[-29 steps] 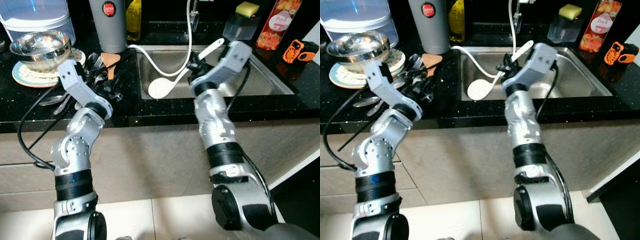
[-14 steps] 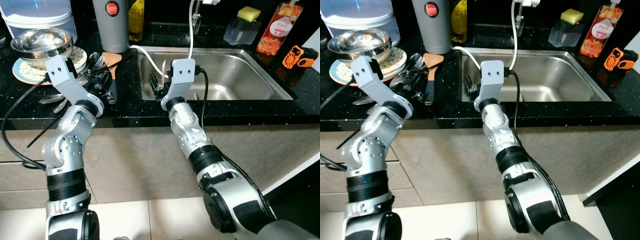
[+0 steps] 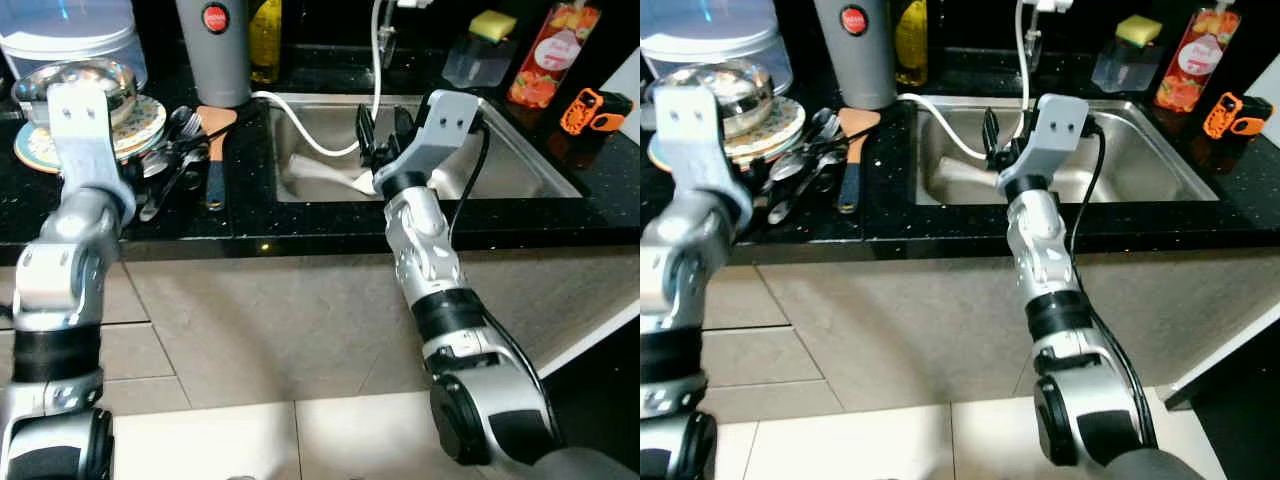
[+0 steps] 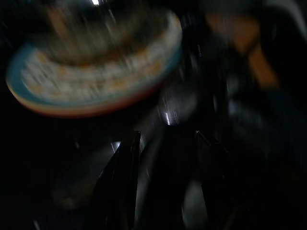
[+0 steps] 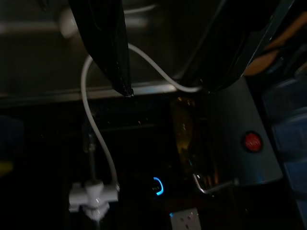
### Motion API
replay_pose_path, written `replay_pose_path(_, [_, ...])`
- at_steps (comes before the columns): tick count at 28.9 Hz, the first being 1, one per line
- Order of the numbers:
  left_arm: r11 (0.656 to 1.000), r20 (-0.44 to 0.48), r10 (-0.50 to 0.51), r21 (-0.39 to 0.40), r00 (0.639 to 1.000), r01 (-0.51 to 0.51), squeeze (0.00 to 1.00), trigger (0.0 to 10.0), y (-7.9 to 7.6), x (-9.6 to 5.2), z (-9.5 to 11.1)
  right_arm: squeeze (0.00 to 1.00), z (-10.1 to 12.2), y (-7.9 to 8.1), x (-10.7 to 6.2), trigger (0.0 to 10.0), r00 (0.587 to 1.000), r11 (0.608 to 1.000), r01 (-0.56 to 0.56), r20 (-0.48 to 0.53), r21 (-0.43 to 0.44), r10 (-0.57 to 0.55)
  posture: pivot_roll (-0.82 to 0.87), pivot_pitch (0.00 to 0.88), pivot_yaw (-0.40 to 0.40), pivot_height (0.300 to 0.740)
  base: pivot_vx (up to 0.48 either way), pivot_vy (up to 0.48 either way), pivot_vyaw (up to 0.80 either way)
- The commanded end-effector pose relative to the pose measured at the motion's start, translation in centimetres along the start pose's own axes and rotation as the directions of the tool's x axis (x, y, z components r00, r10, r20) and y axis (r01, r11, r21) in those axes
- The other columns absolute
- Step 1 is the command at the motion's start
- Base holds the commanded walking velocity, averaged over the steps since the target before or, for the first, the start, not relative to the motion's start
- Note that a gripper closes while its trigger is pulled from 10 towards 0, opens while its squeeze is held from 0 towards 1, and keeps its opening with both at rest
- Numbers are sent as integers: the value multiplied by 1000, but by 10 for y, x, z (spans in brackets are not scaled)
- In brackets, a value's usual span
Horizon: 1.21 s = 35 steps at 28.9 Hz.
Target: Kitchen organization
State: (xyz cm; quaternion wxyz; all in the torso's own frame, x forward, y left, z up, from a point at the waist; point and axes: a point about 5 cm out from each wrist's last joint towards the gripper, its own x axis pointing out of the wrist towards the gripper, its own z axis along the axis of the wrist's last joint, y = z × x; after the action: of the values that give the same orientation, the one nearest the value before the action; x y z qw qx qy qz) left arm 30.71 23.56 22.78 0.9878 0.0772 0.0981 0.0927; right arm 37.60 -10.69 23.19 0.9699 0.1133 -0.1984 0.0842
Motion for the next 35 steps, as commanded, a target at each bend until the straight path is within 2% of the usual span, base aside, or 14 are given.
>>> replay_pose_path(1, [999,2,5,39,1000,-5,0,10000,2,-5,2,0,3,-3,-1,10000,1000,1000,1,5,2,-1,215,0,-57,740,0,0,0])
replay_pose_path(4, [998,-31,7,62,999,-5,0,10000,1,-17,-10,0,2,-10,-6,10000,1000,1000,16,-4,-2,-16,228,0,-60,740,0,0,0])
replay_pose_path(6, [994,-21,29,105,999,-26,0,10000,0,-26,-12,0,2,-12,-8,10000,1000,1000,21,-10,-4,-21,232,0,-61,740,0,0,0])
replay_pose_path(7, [984,13,60,167,998,-61,0,10000,1,-31,-12,0,2,-13,-9,10000,1000,1000,22,-12,-5,-22,240,0,-61,740,0,0,0])
replay_pose_path(9, [967,87,162,187,983,-176,0,10000,8,-40,-12,0,2,-15,-9,10000,1000,1000,25,-15,-6,-25,241,0,-61,740,0,0,0])
replay_pose_path(13, [939,83,259,212,962,-271,0,10000,14,-53,-22,0,3,-18,-11,10000,999,999,32,-26,-5,-32,245,0,-65,740,0,0,0])
replay_pose_path(15, [945,34,285,157,958,-287,0,10000,12,-59,-31,0,2,-20,-12,10000,999,999,36,-34,-5,-36,248,3,-70,740,0,0,0])
replay_pose_path(20, [965,-44,253,87,966,-249,0,10000,8,-61,-42,0,1,-20,-13,10000,998,999,35,-45,-7,-35,251,5,-73,740,0,0,0])
replay_pose_path(23, [978,-130,203,-18,971,-207,0,10000,7,-62,-57,0,1,-20,-13,10000,998,999,34,-50,-9,-34,251,5,-73,740,0,0,0])
replay_pose_path(33, [978,-164,173,-86,971,-189,0,10000,6,-61,-60,0,3,-21,-14,10000,998,999,41,-49,-9,-41,244,0,-69,740,0,0,0])
replay_pose_path(34, [978,-163,172,-88,972,-187,0,9176,6,-61,-60,0,3,-22,-14,10000,998,999,42,-49,-9,-43,243,0,-68,740,0,0,0])
replay_pose_path(35, [978,-163,171,-89,972,-187,0,1843,6,-61,-60,0,3,-22,-14,10000,998,999,43,-49,-9,-44,243,0,-68,740,0,0,0])
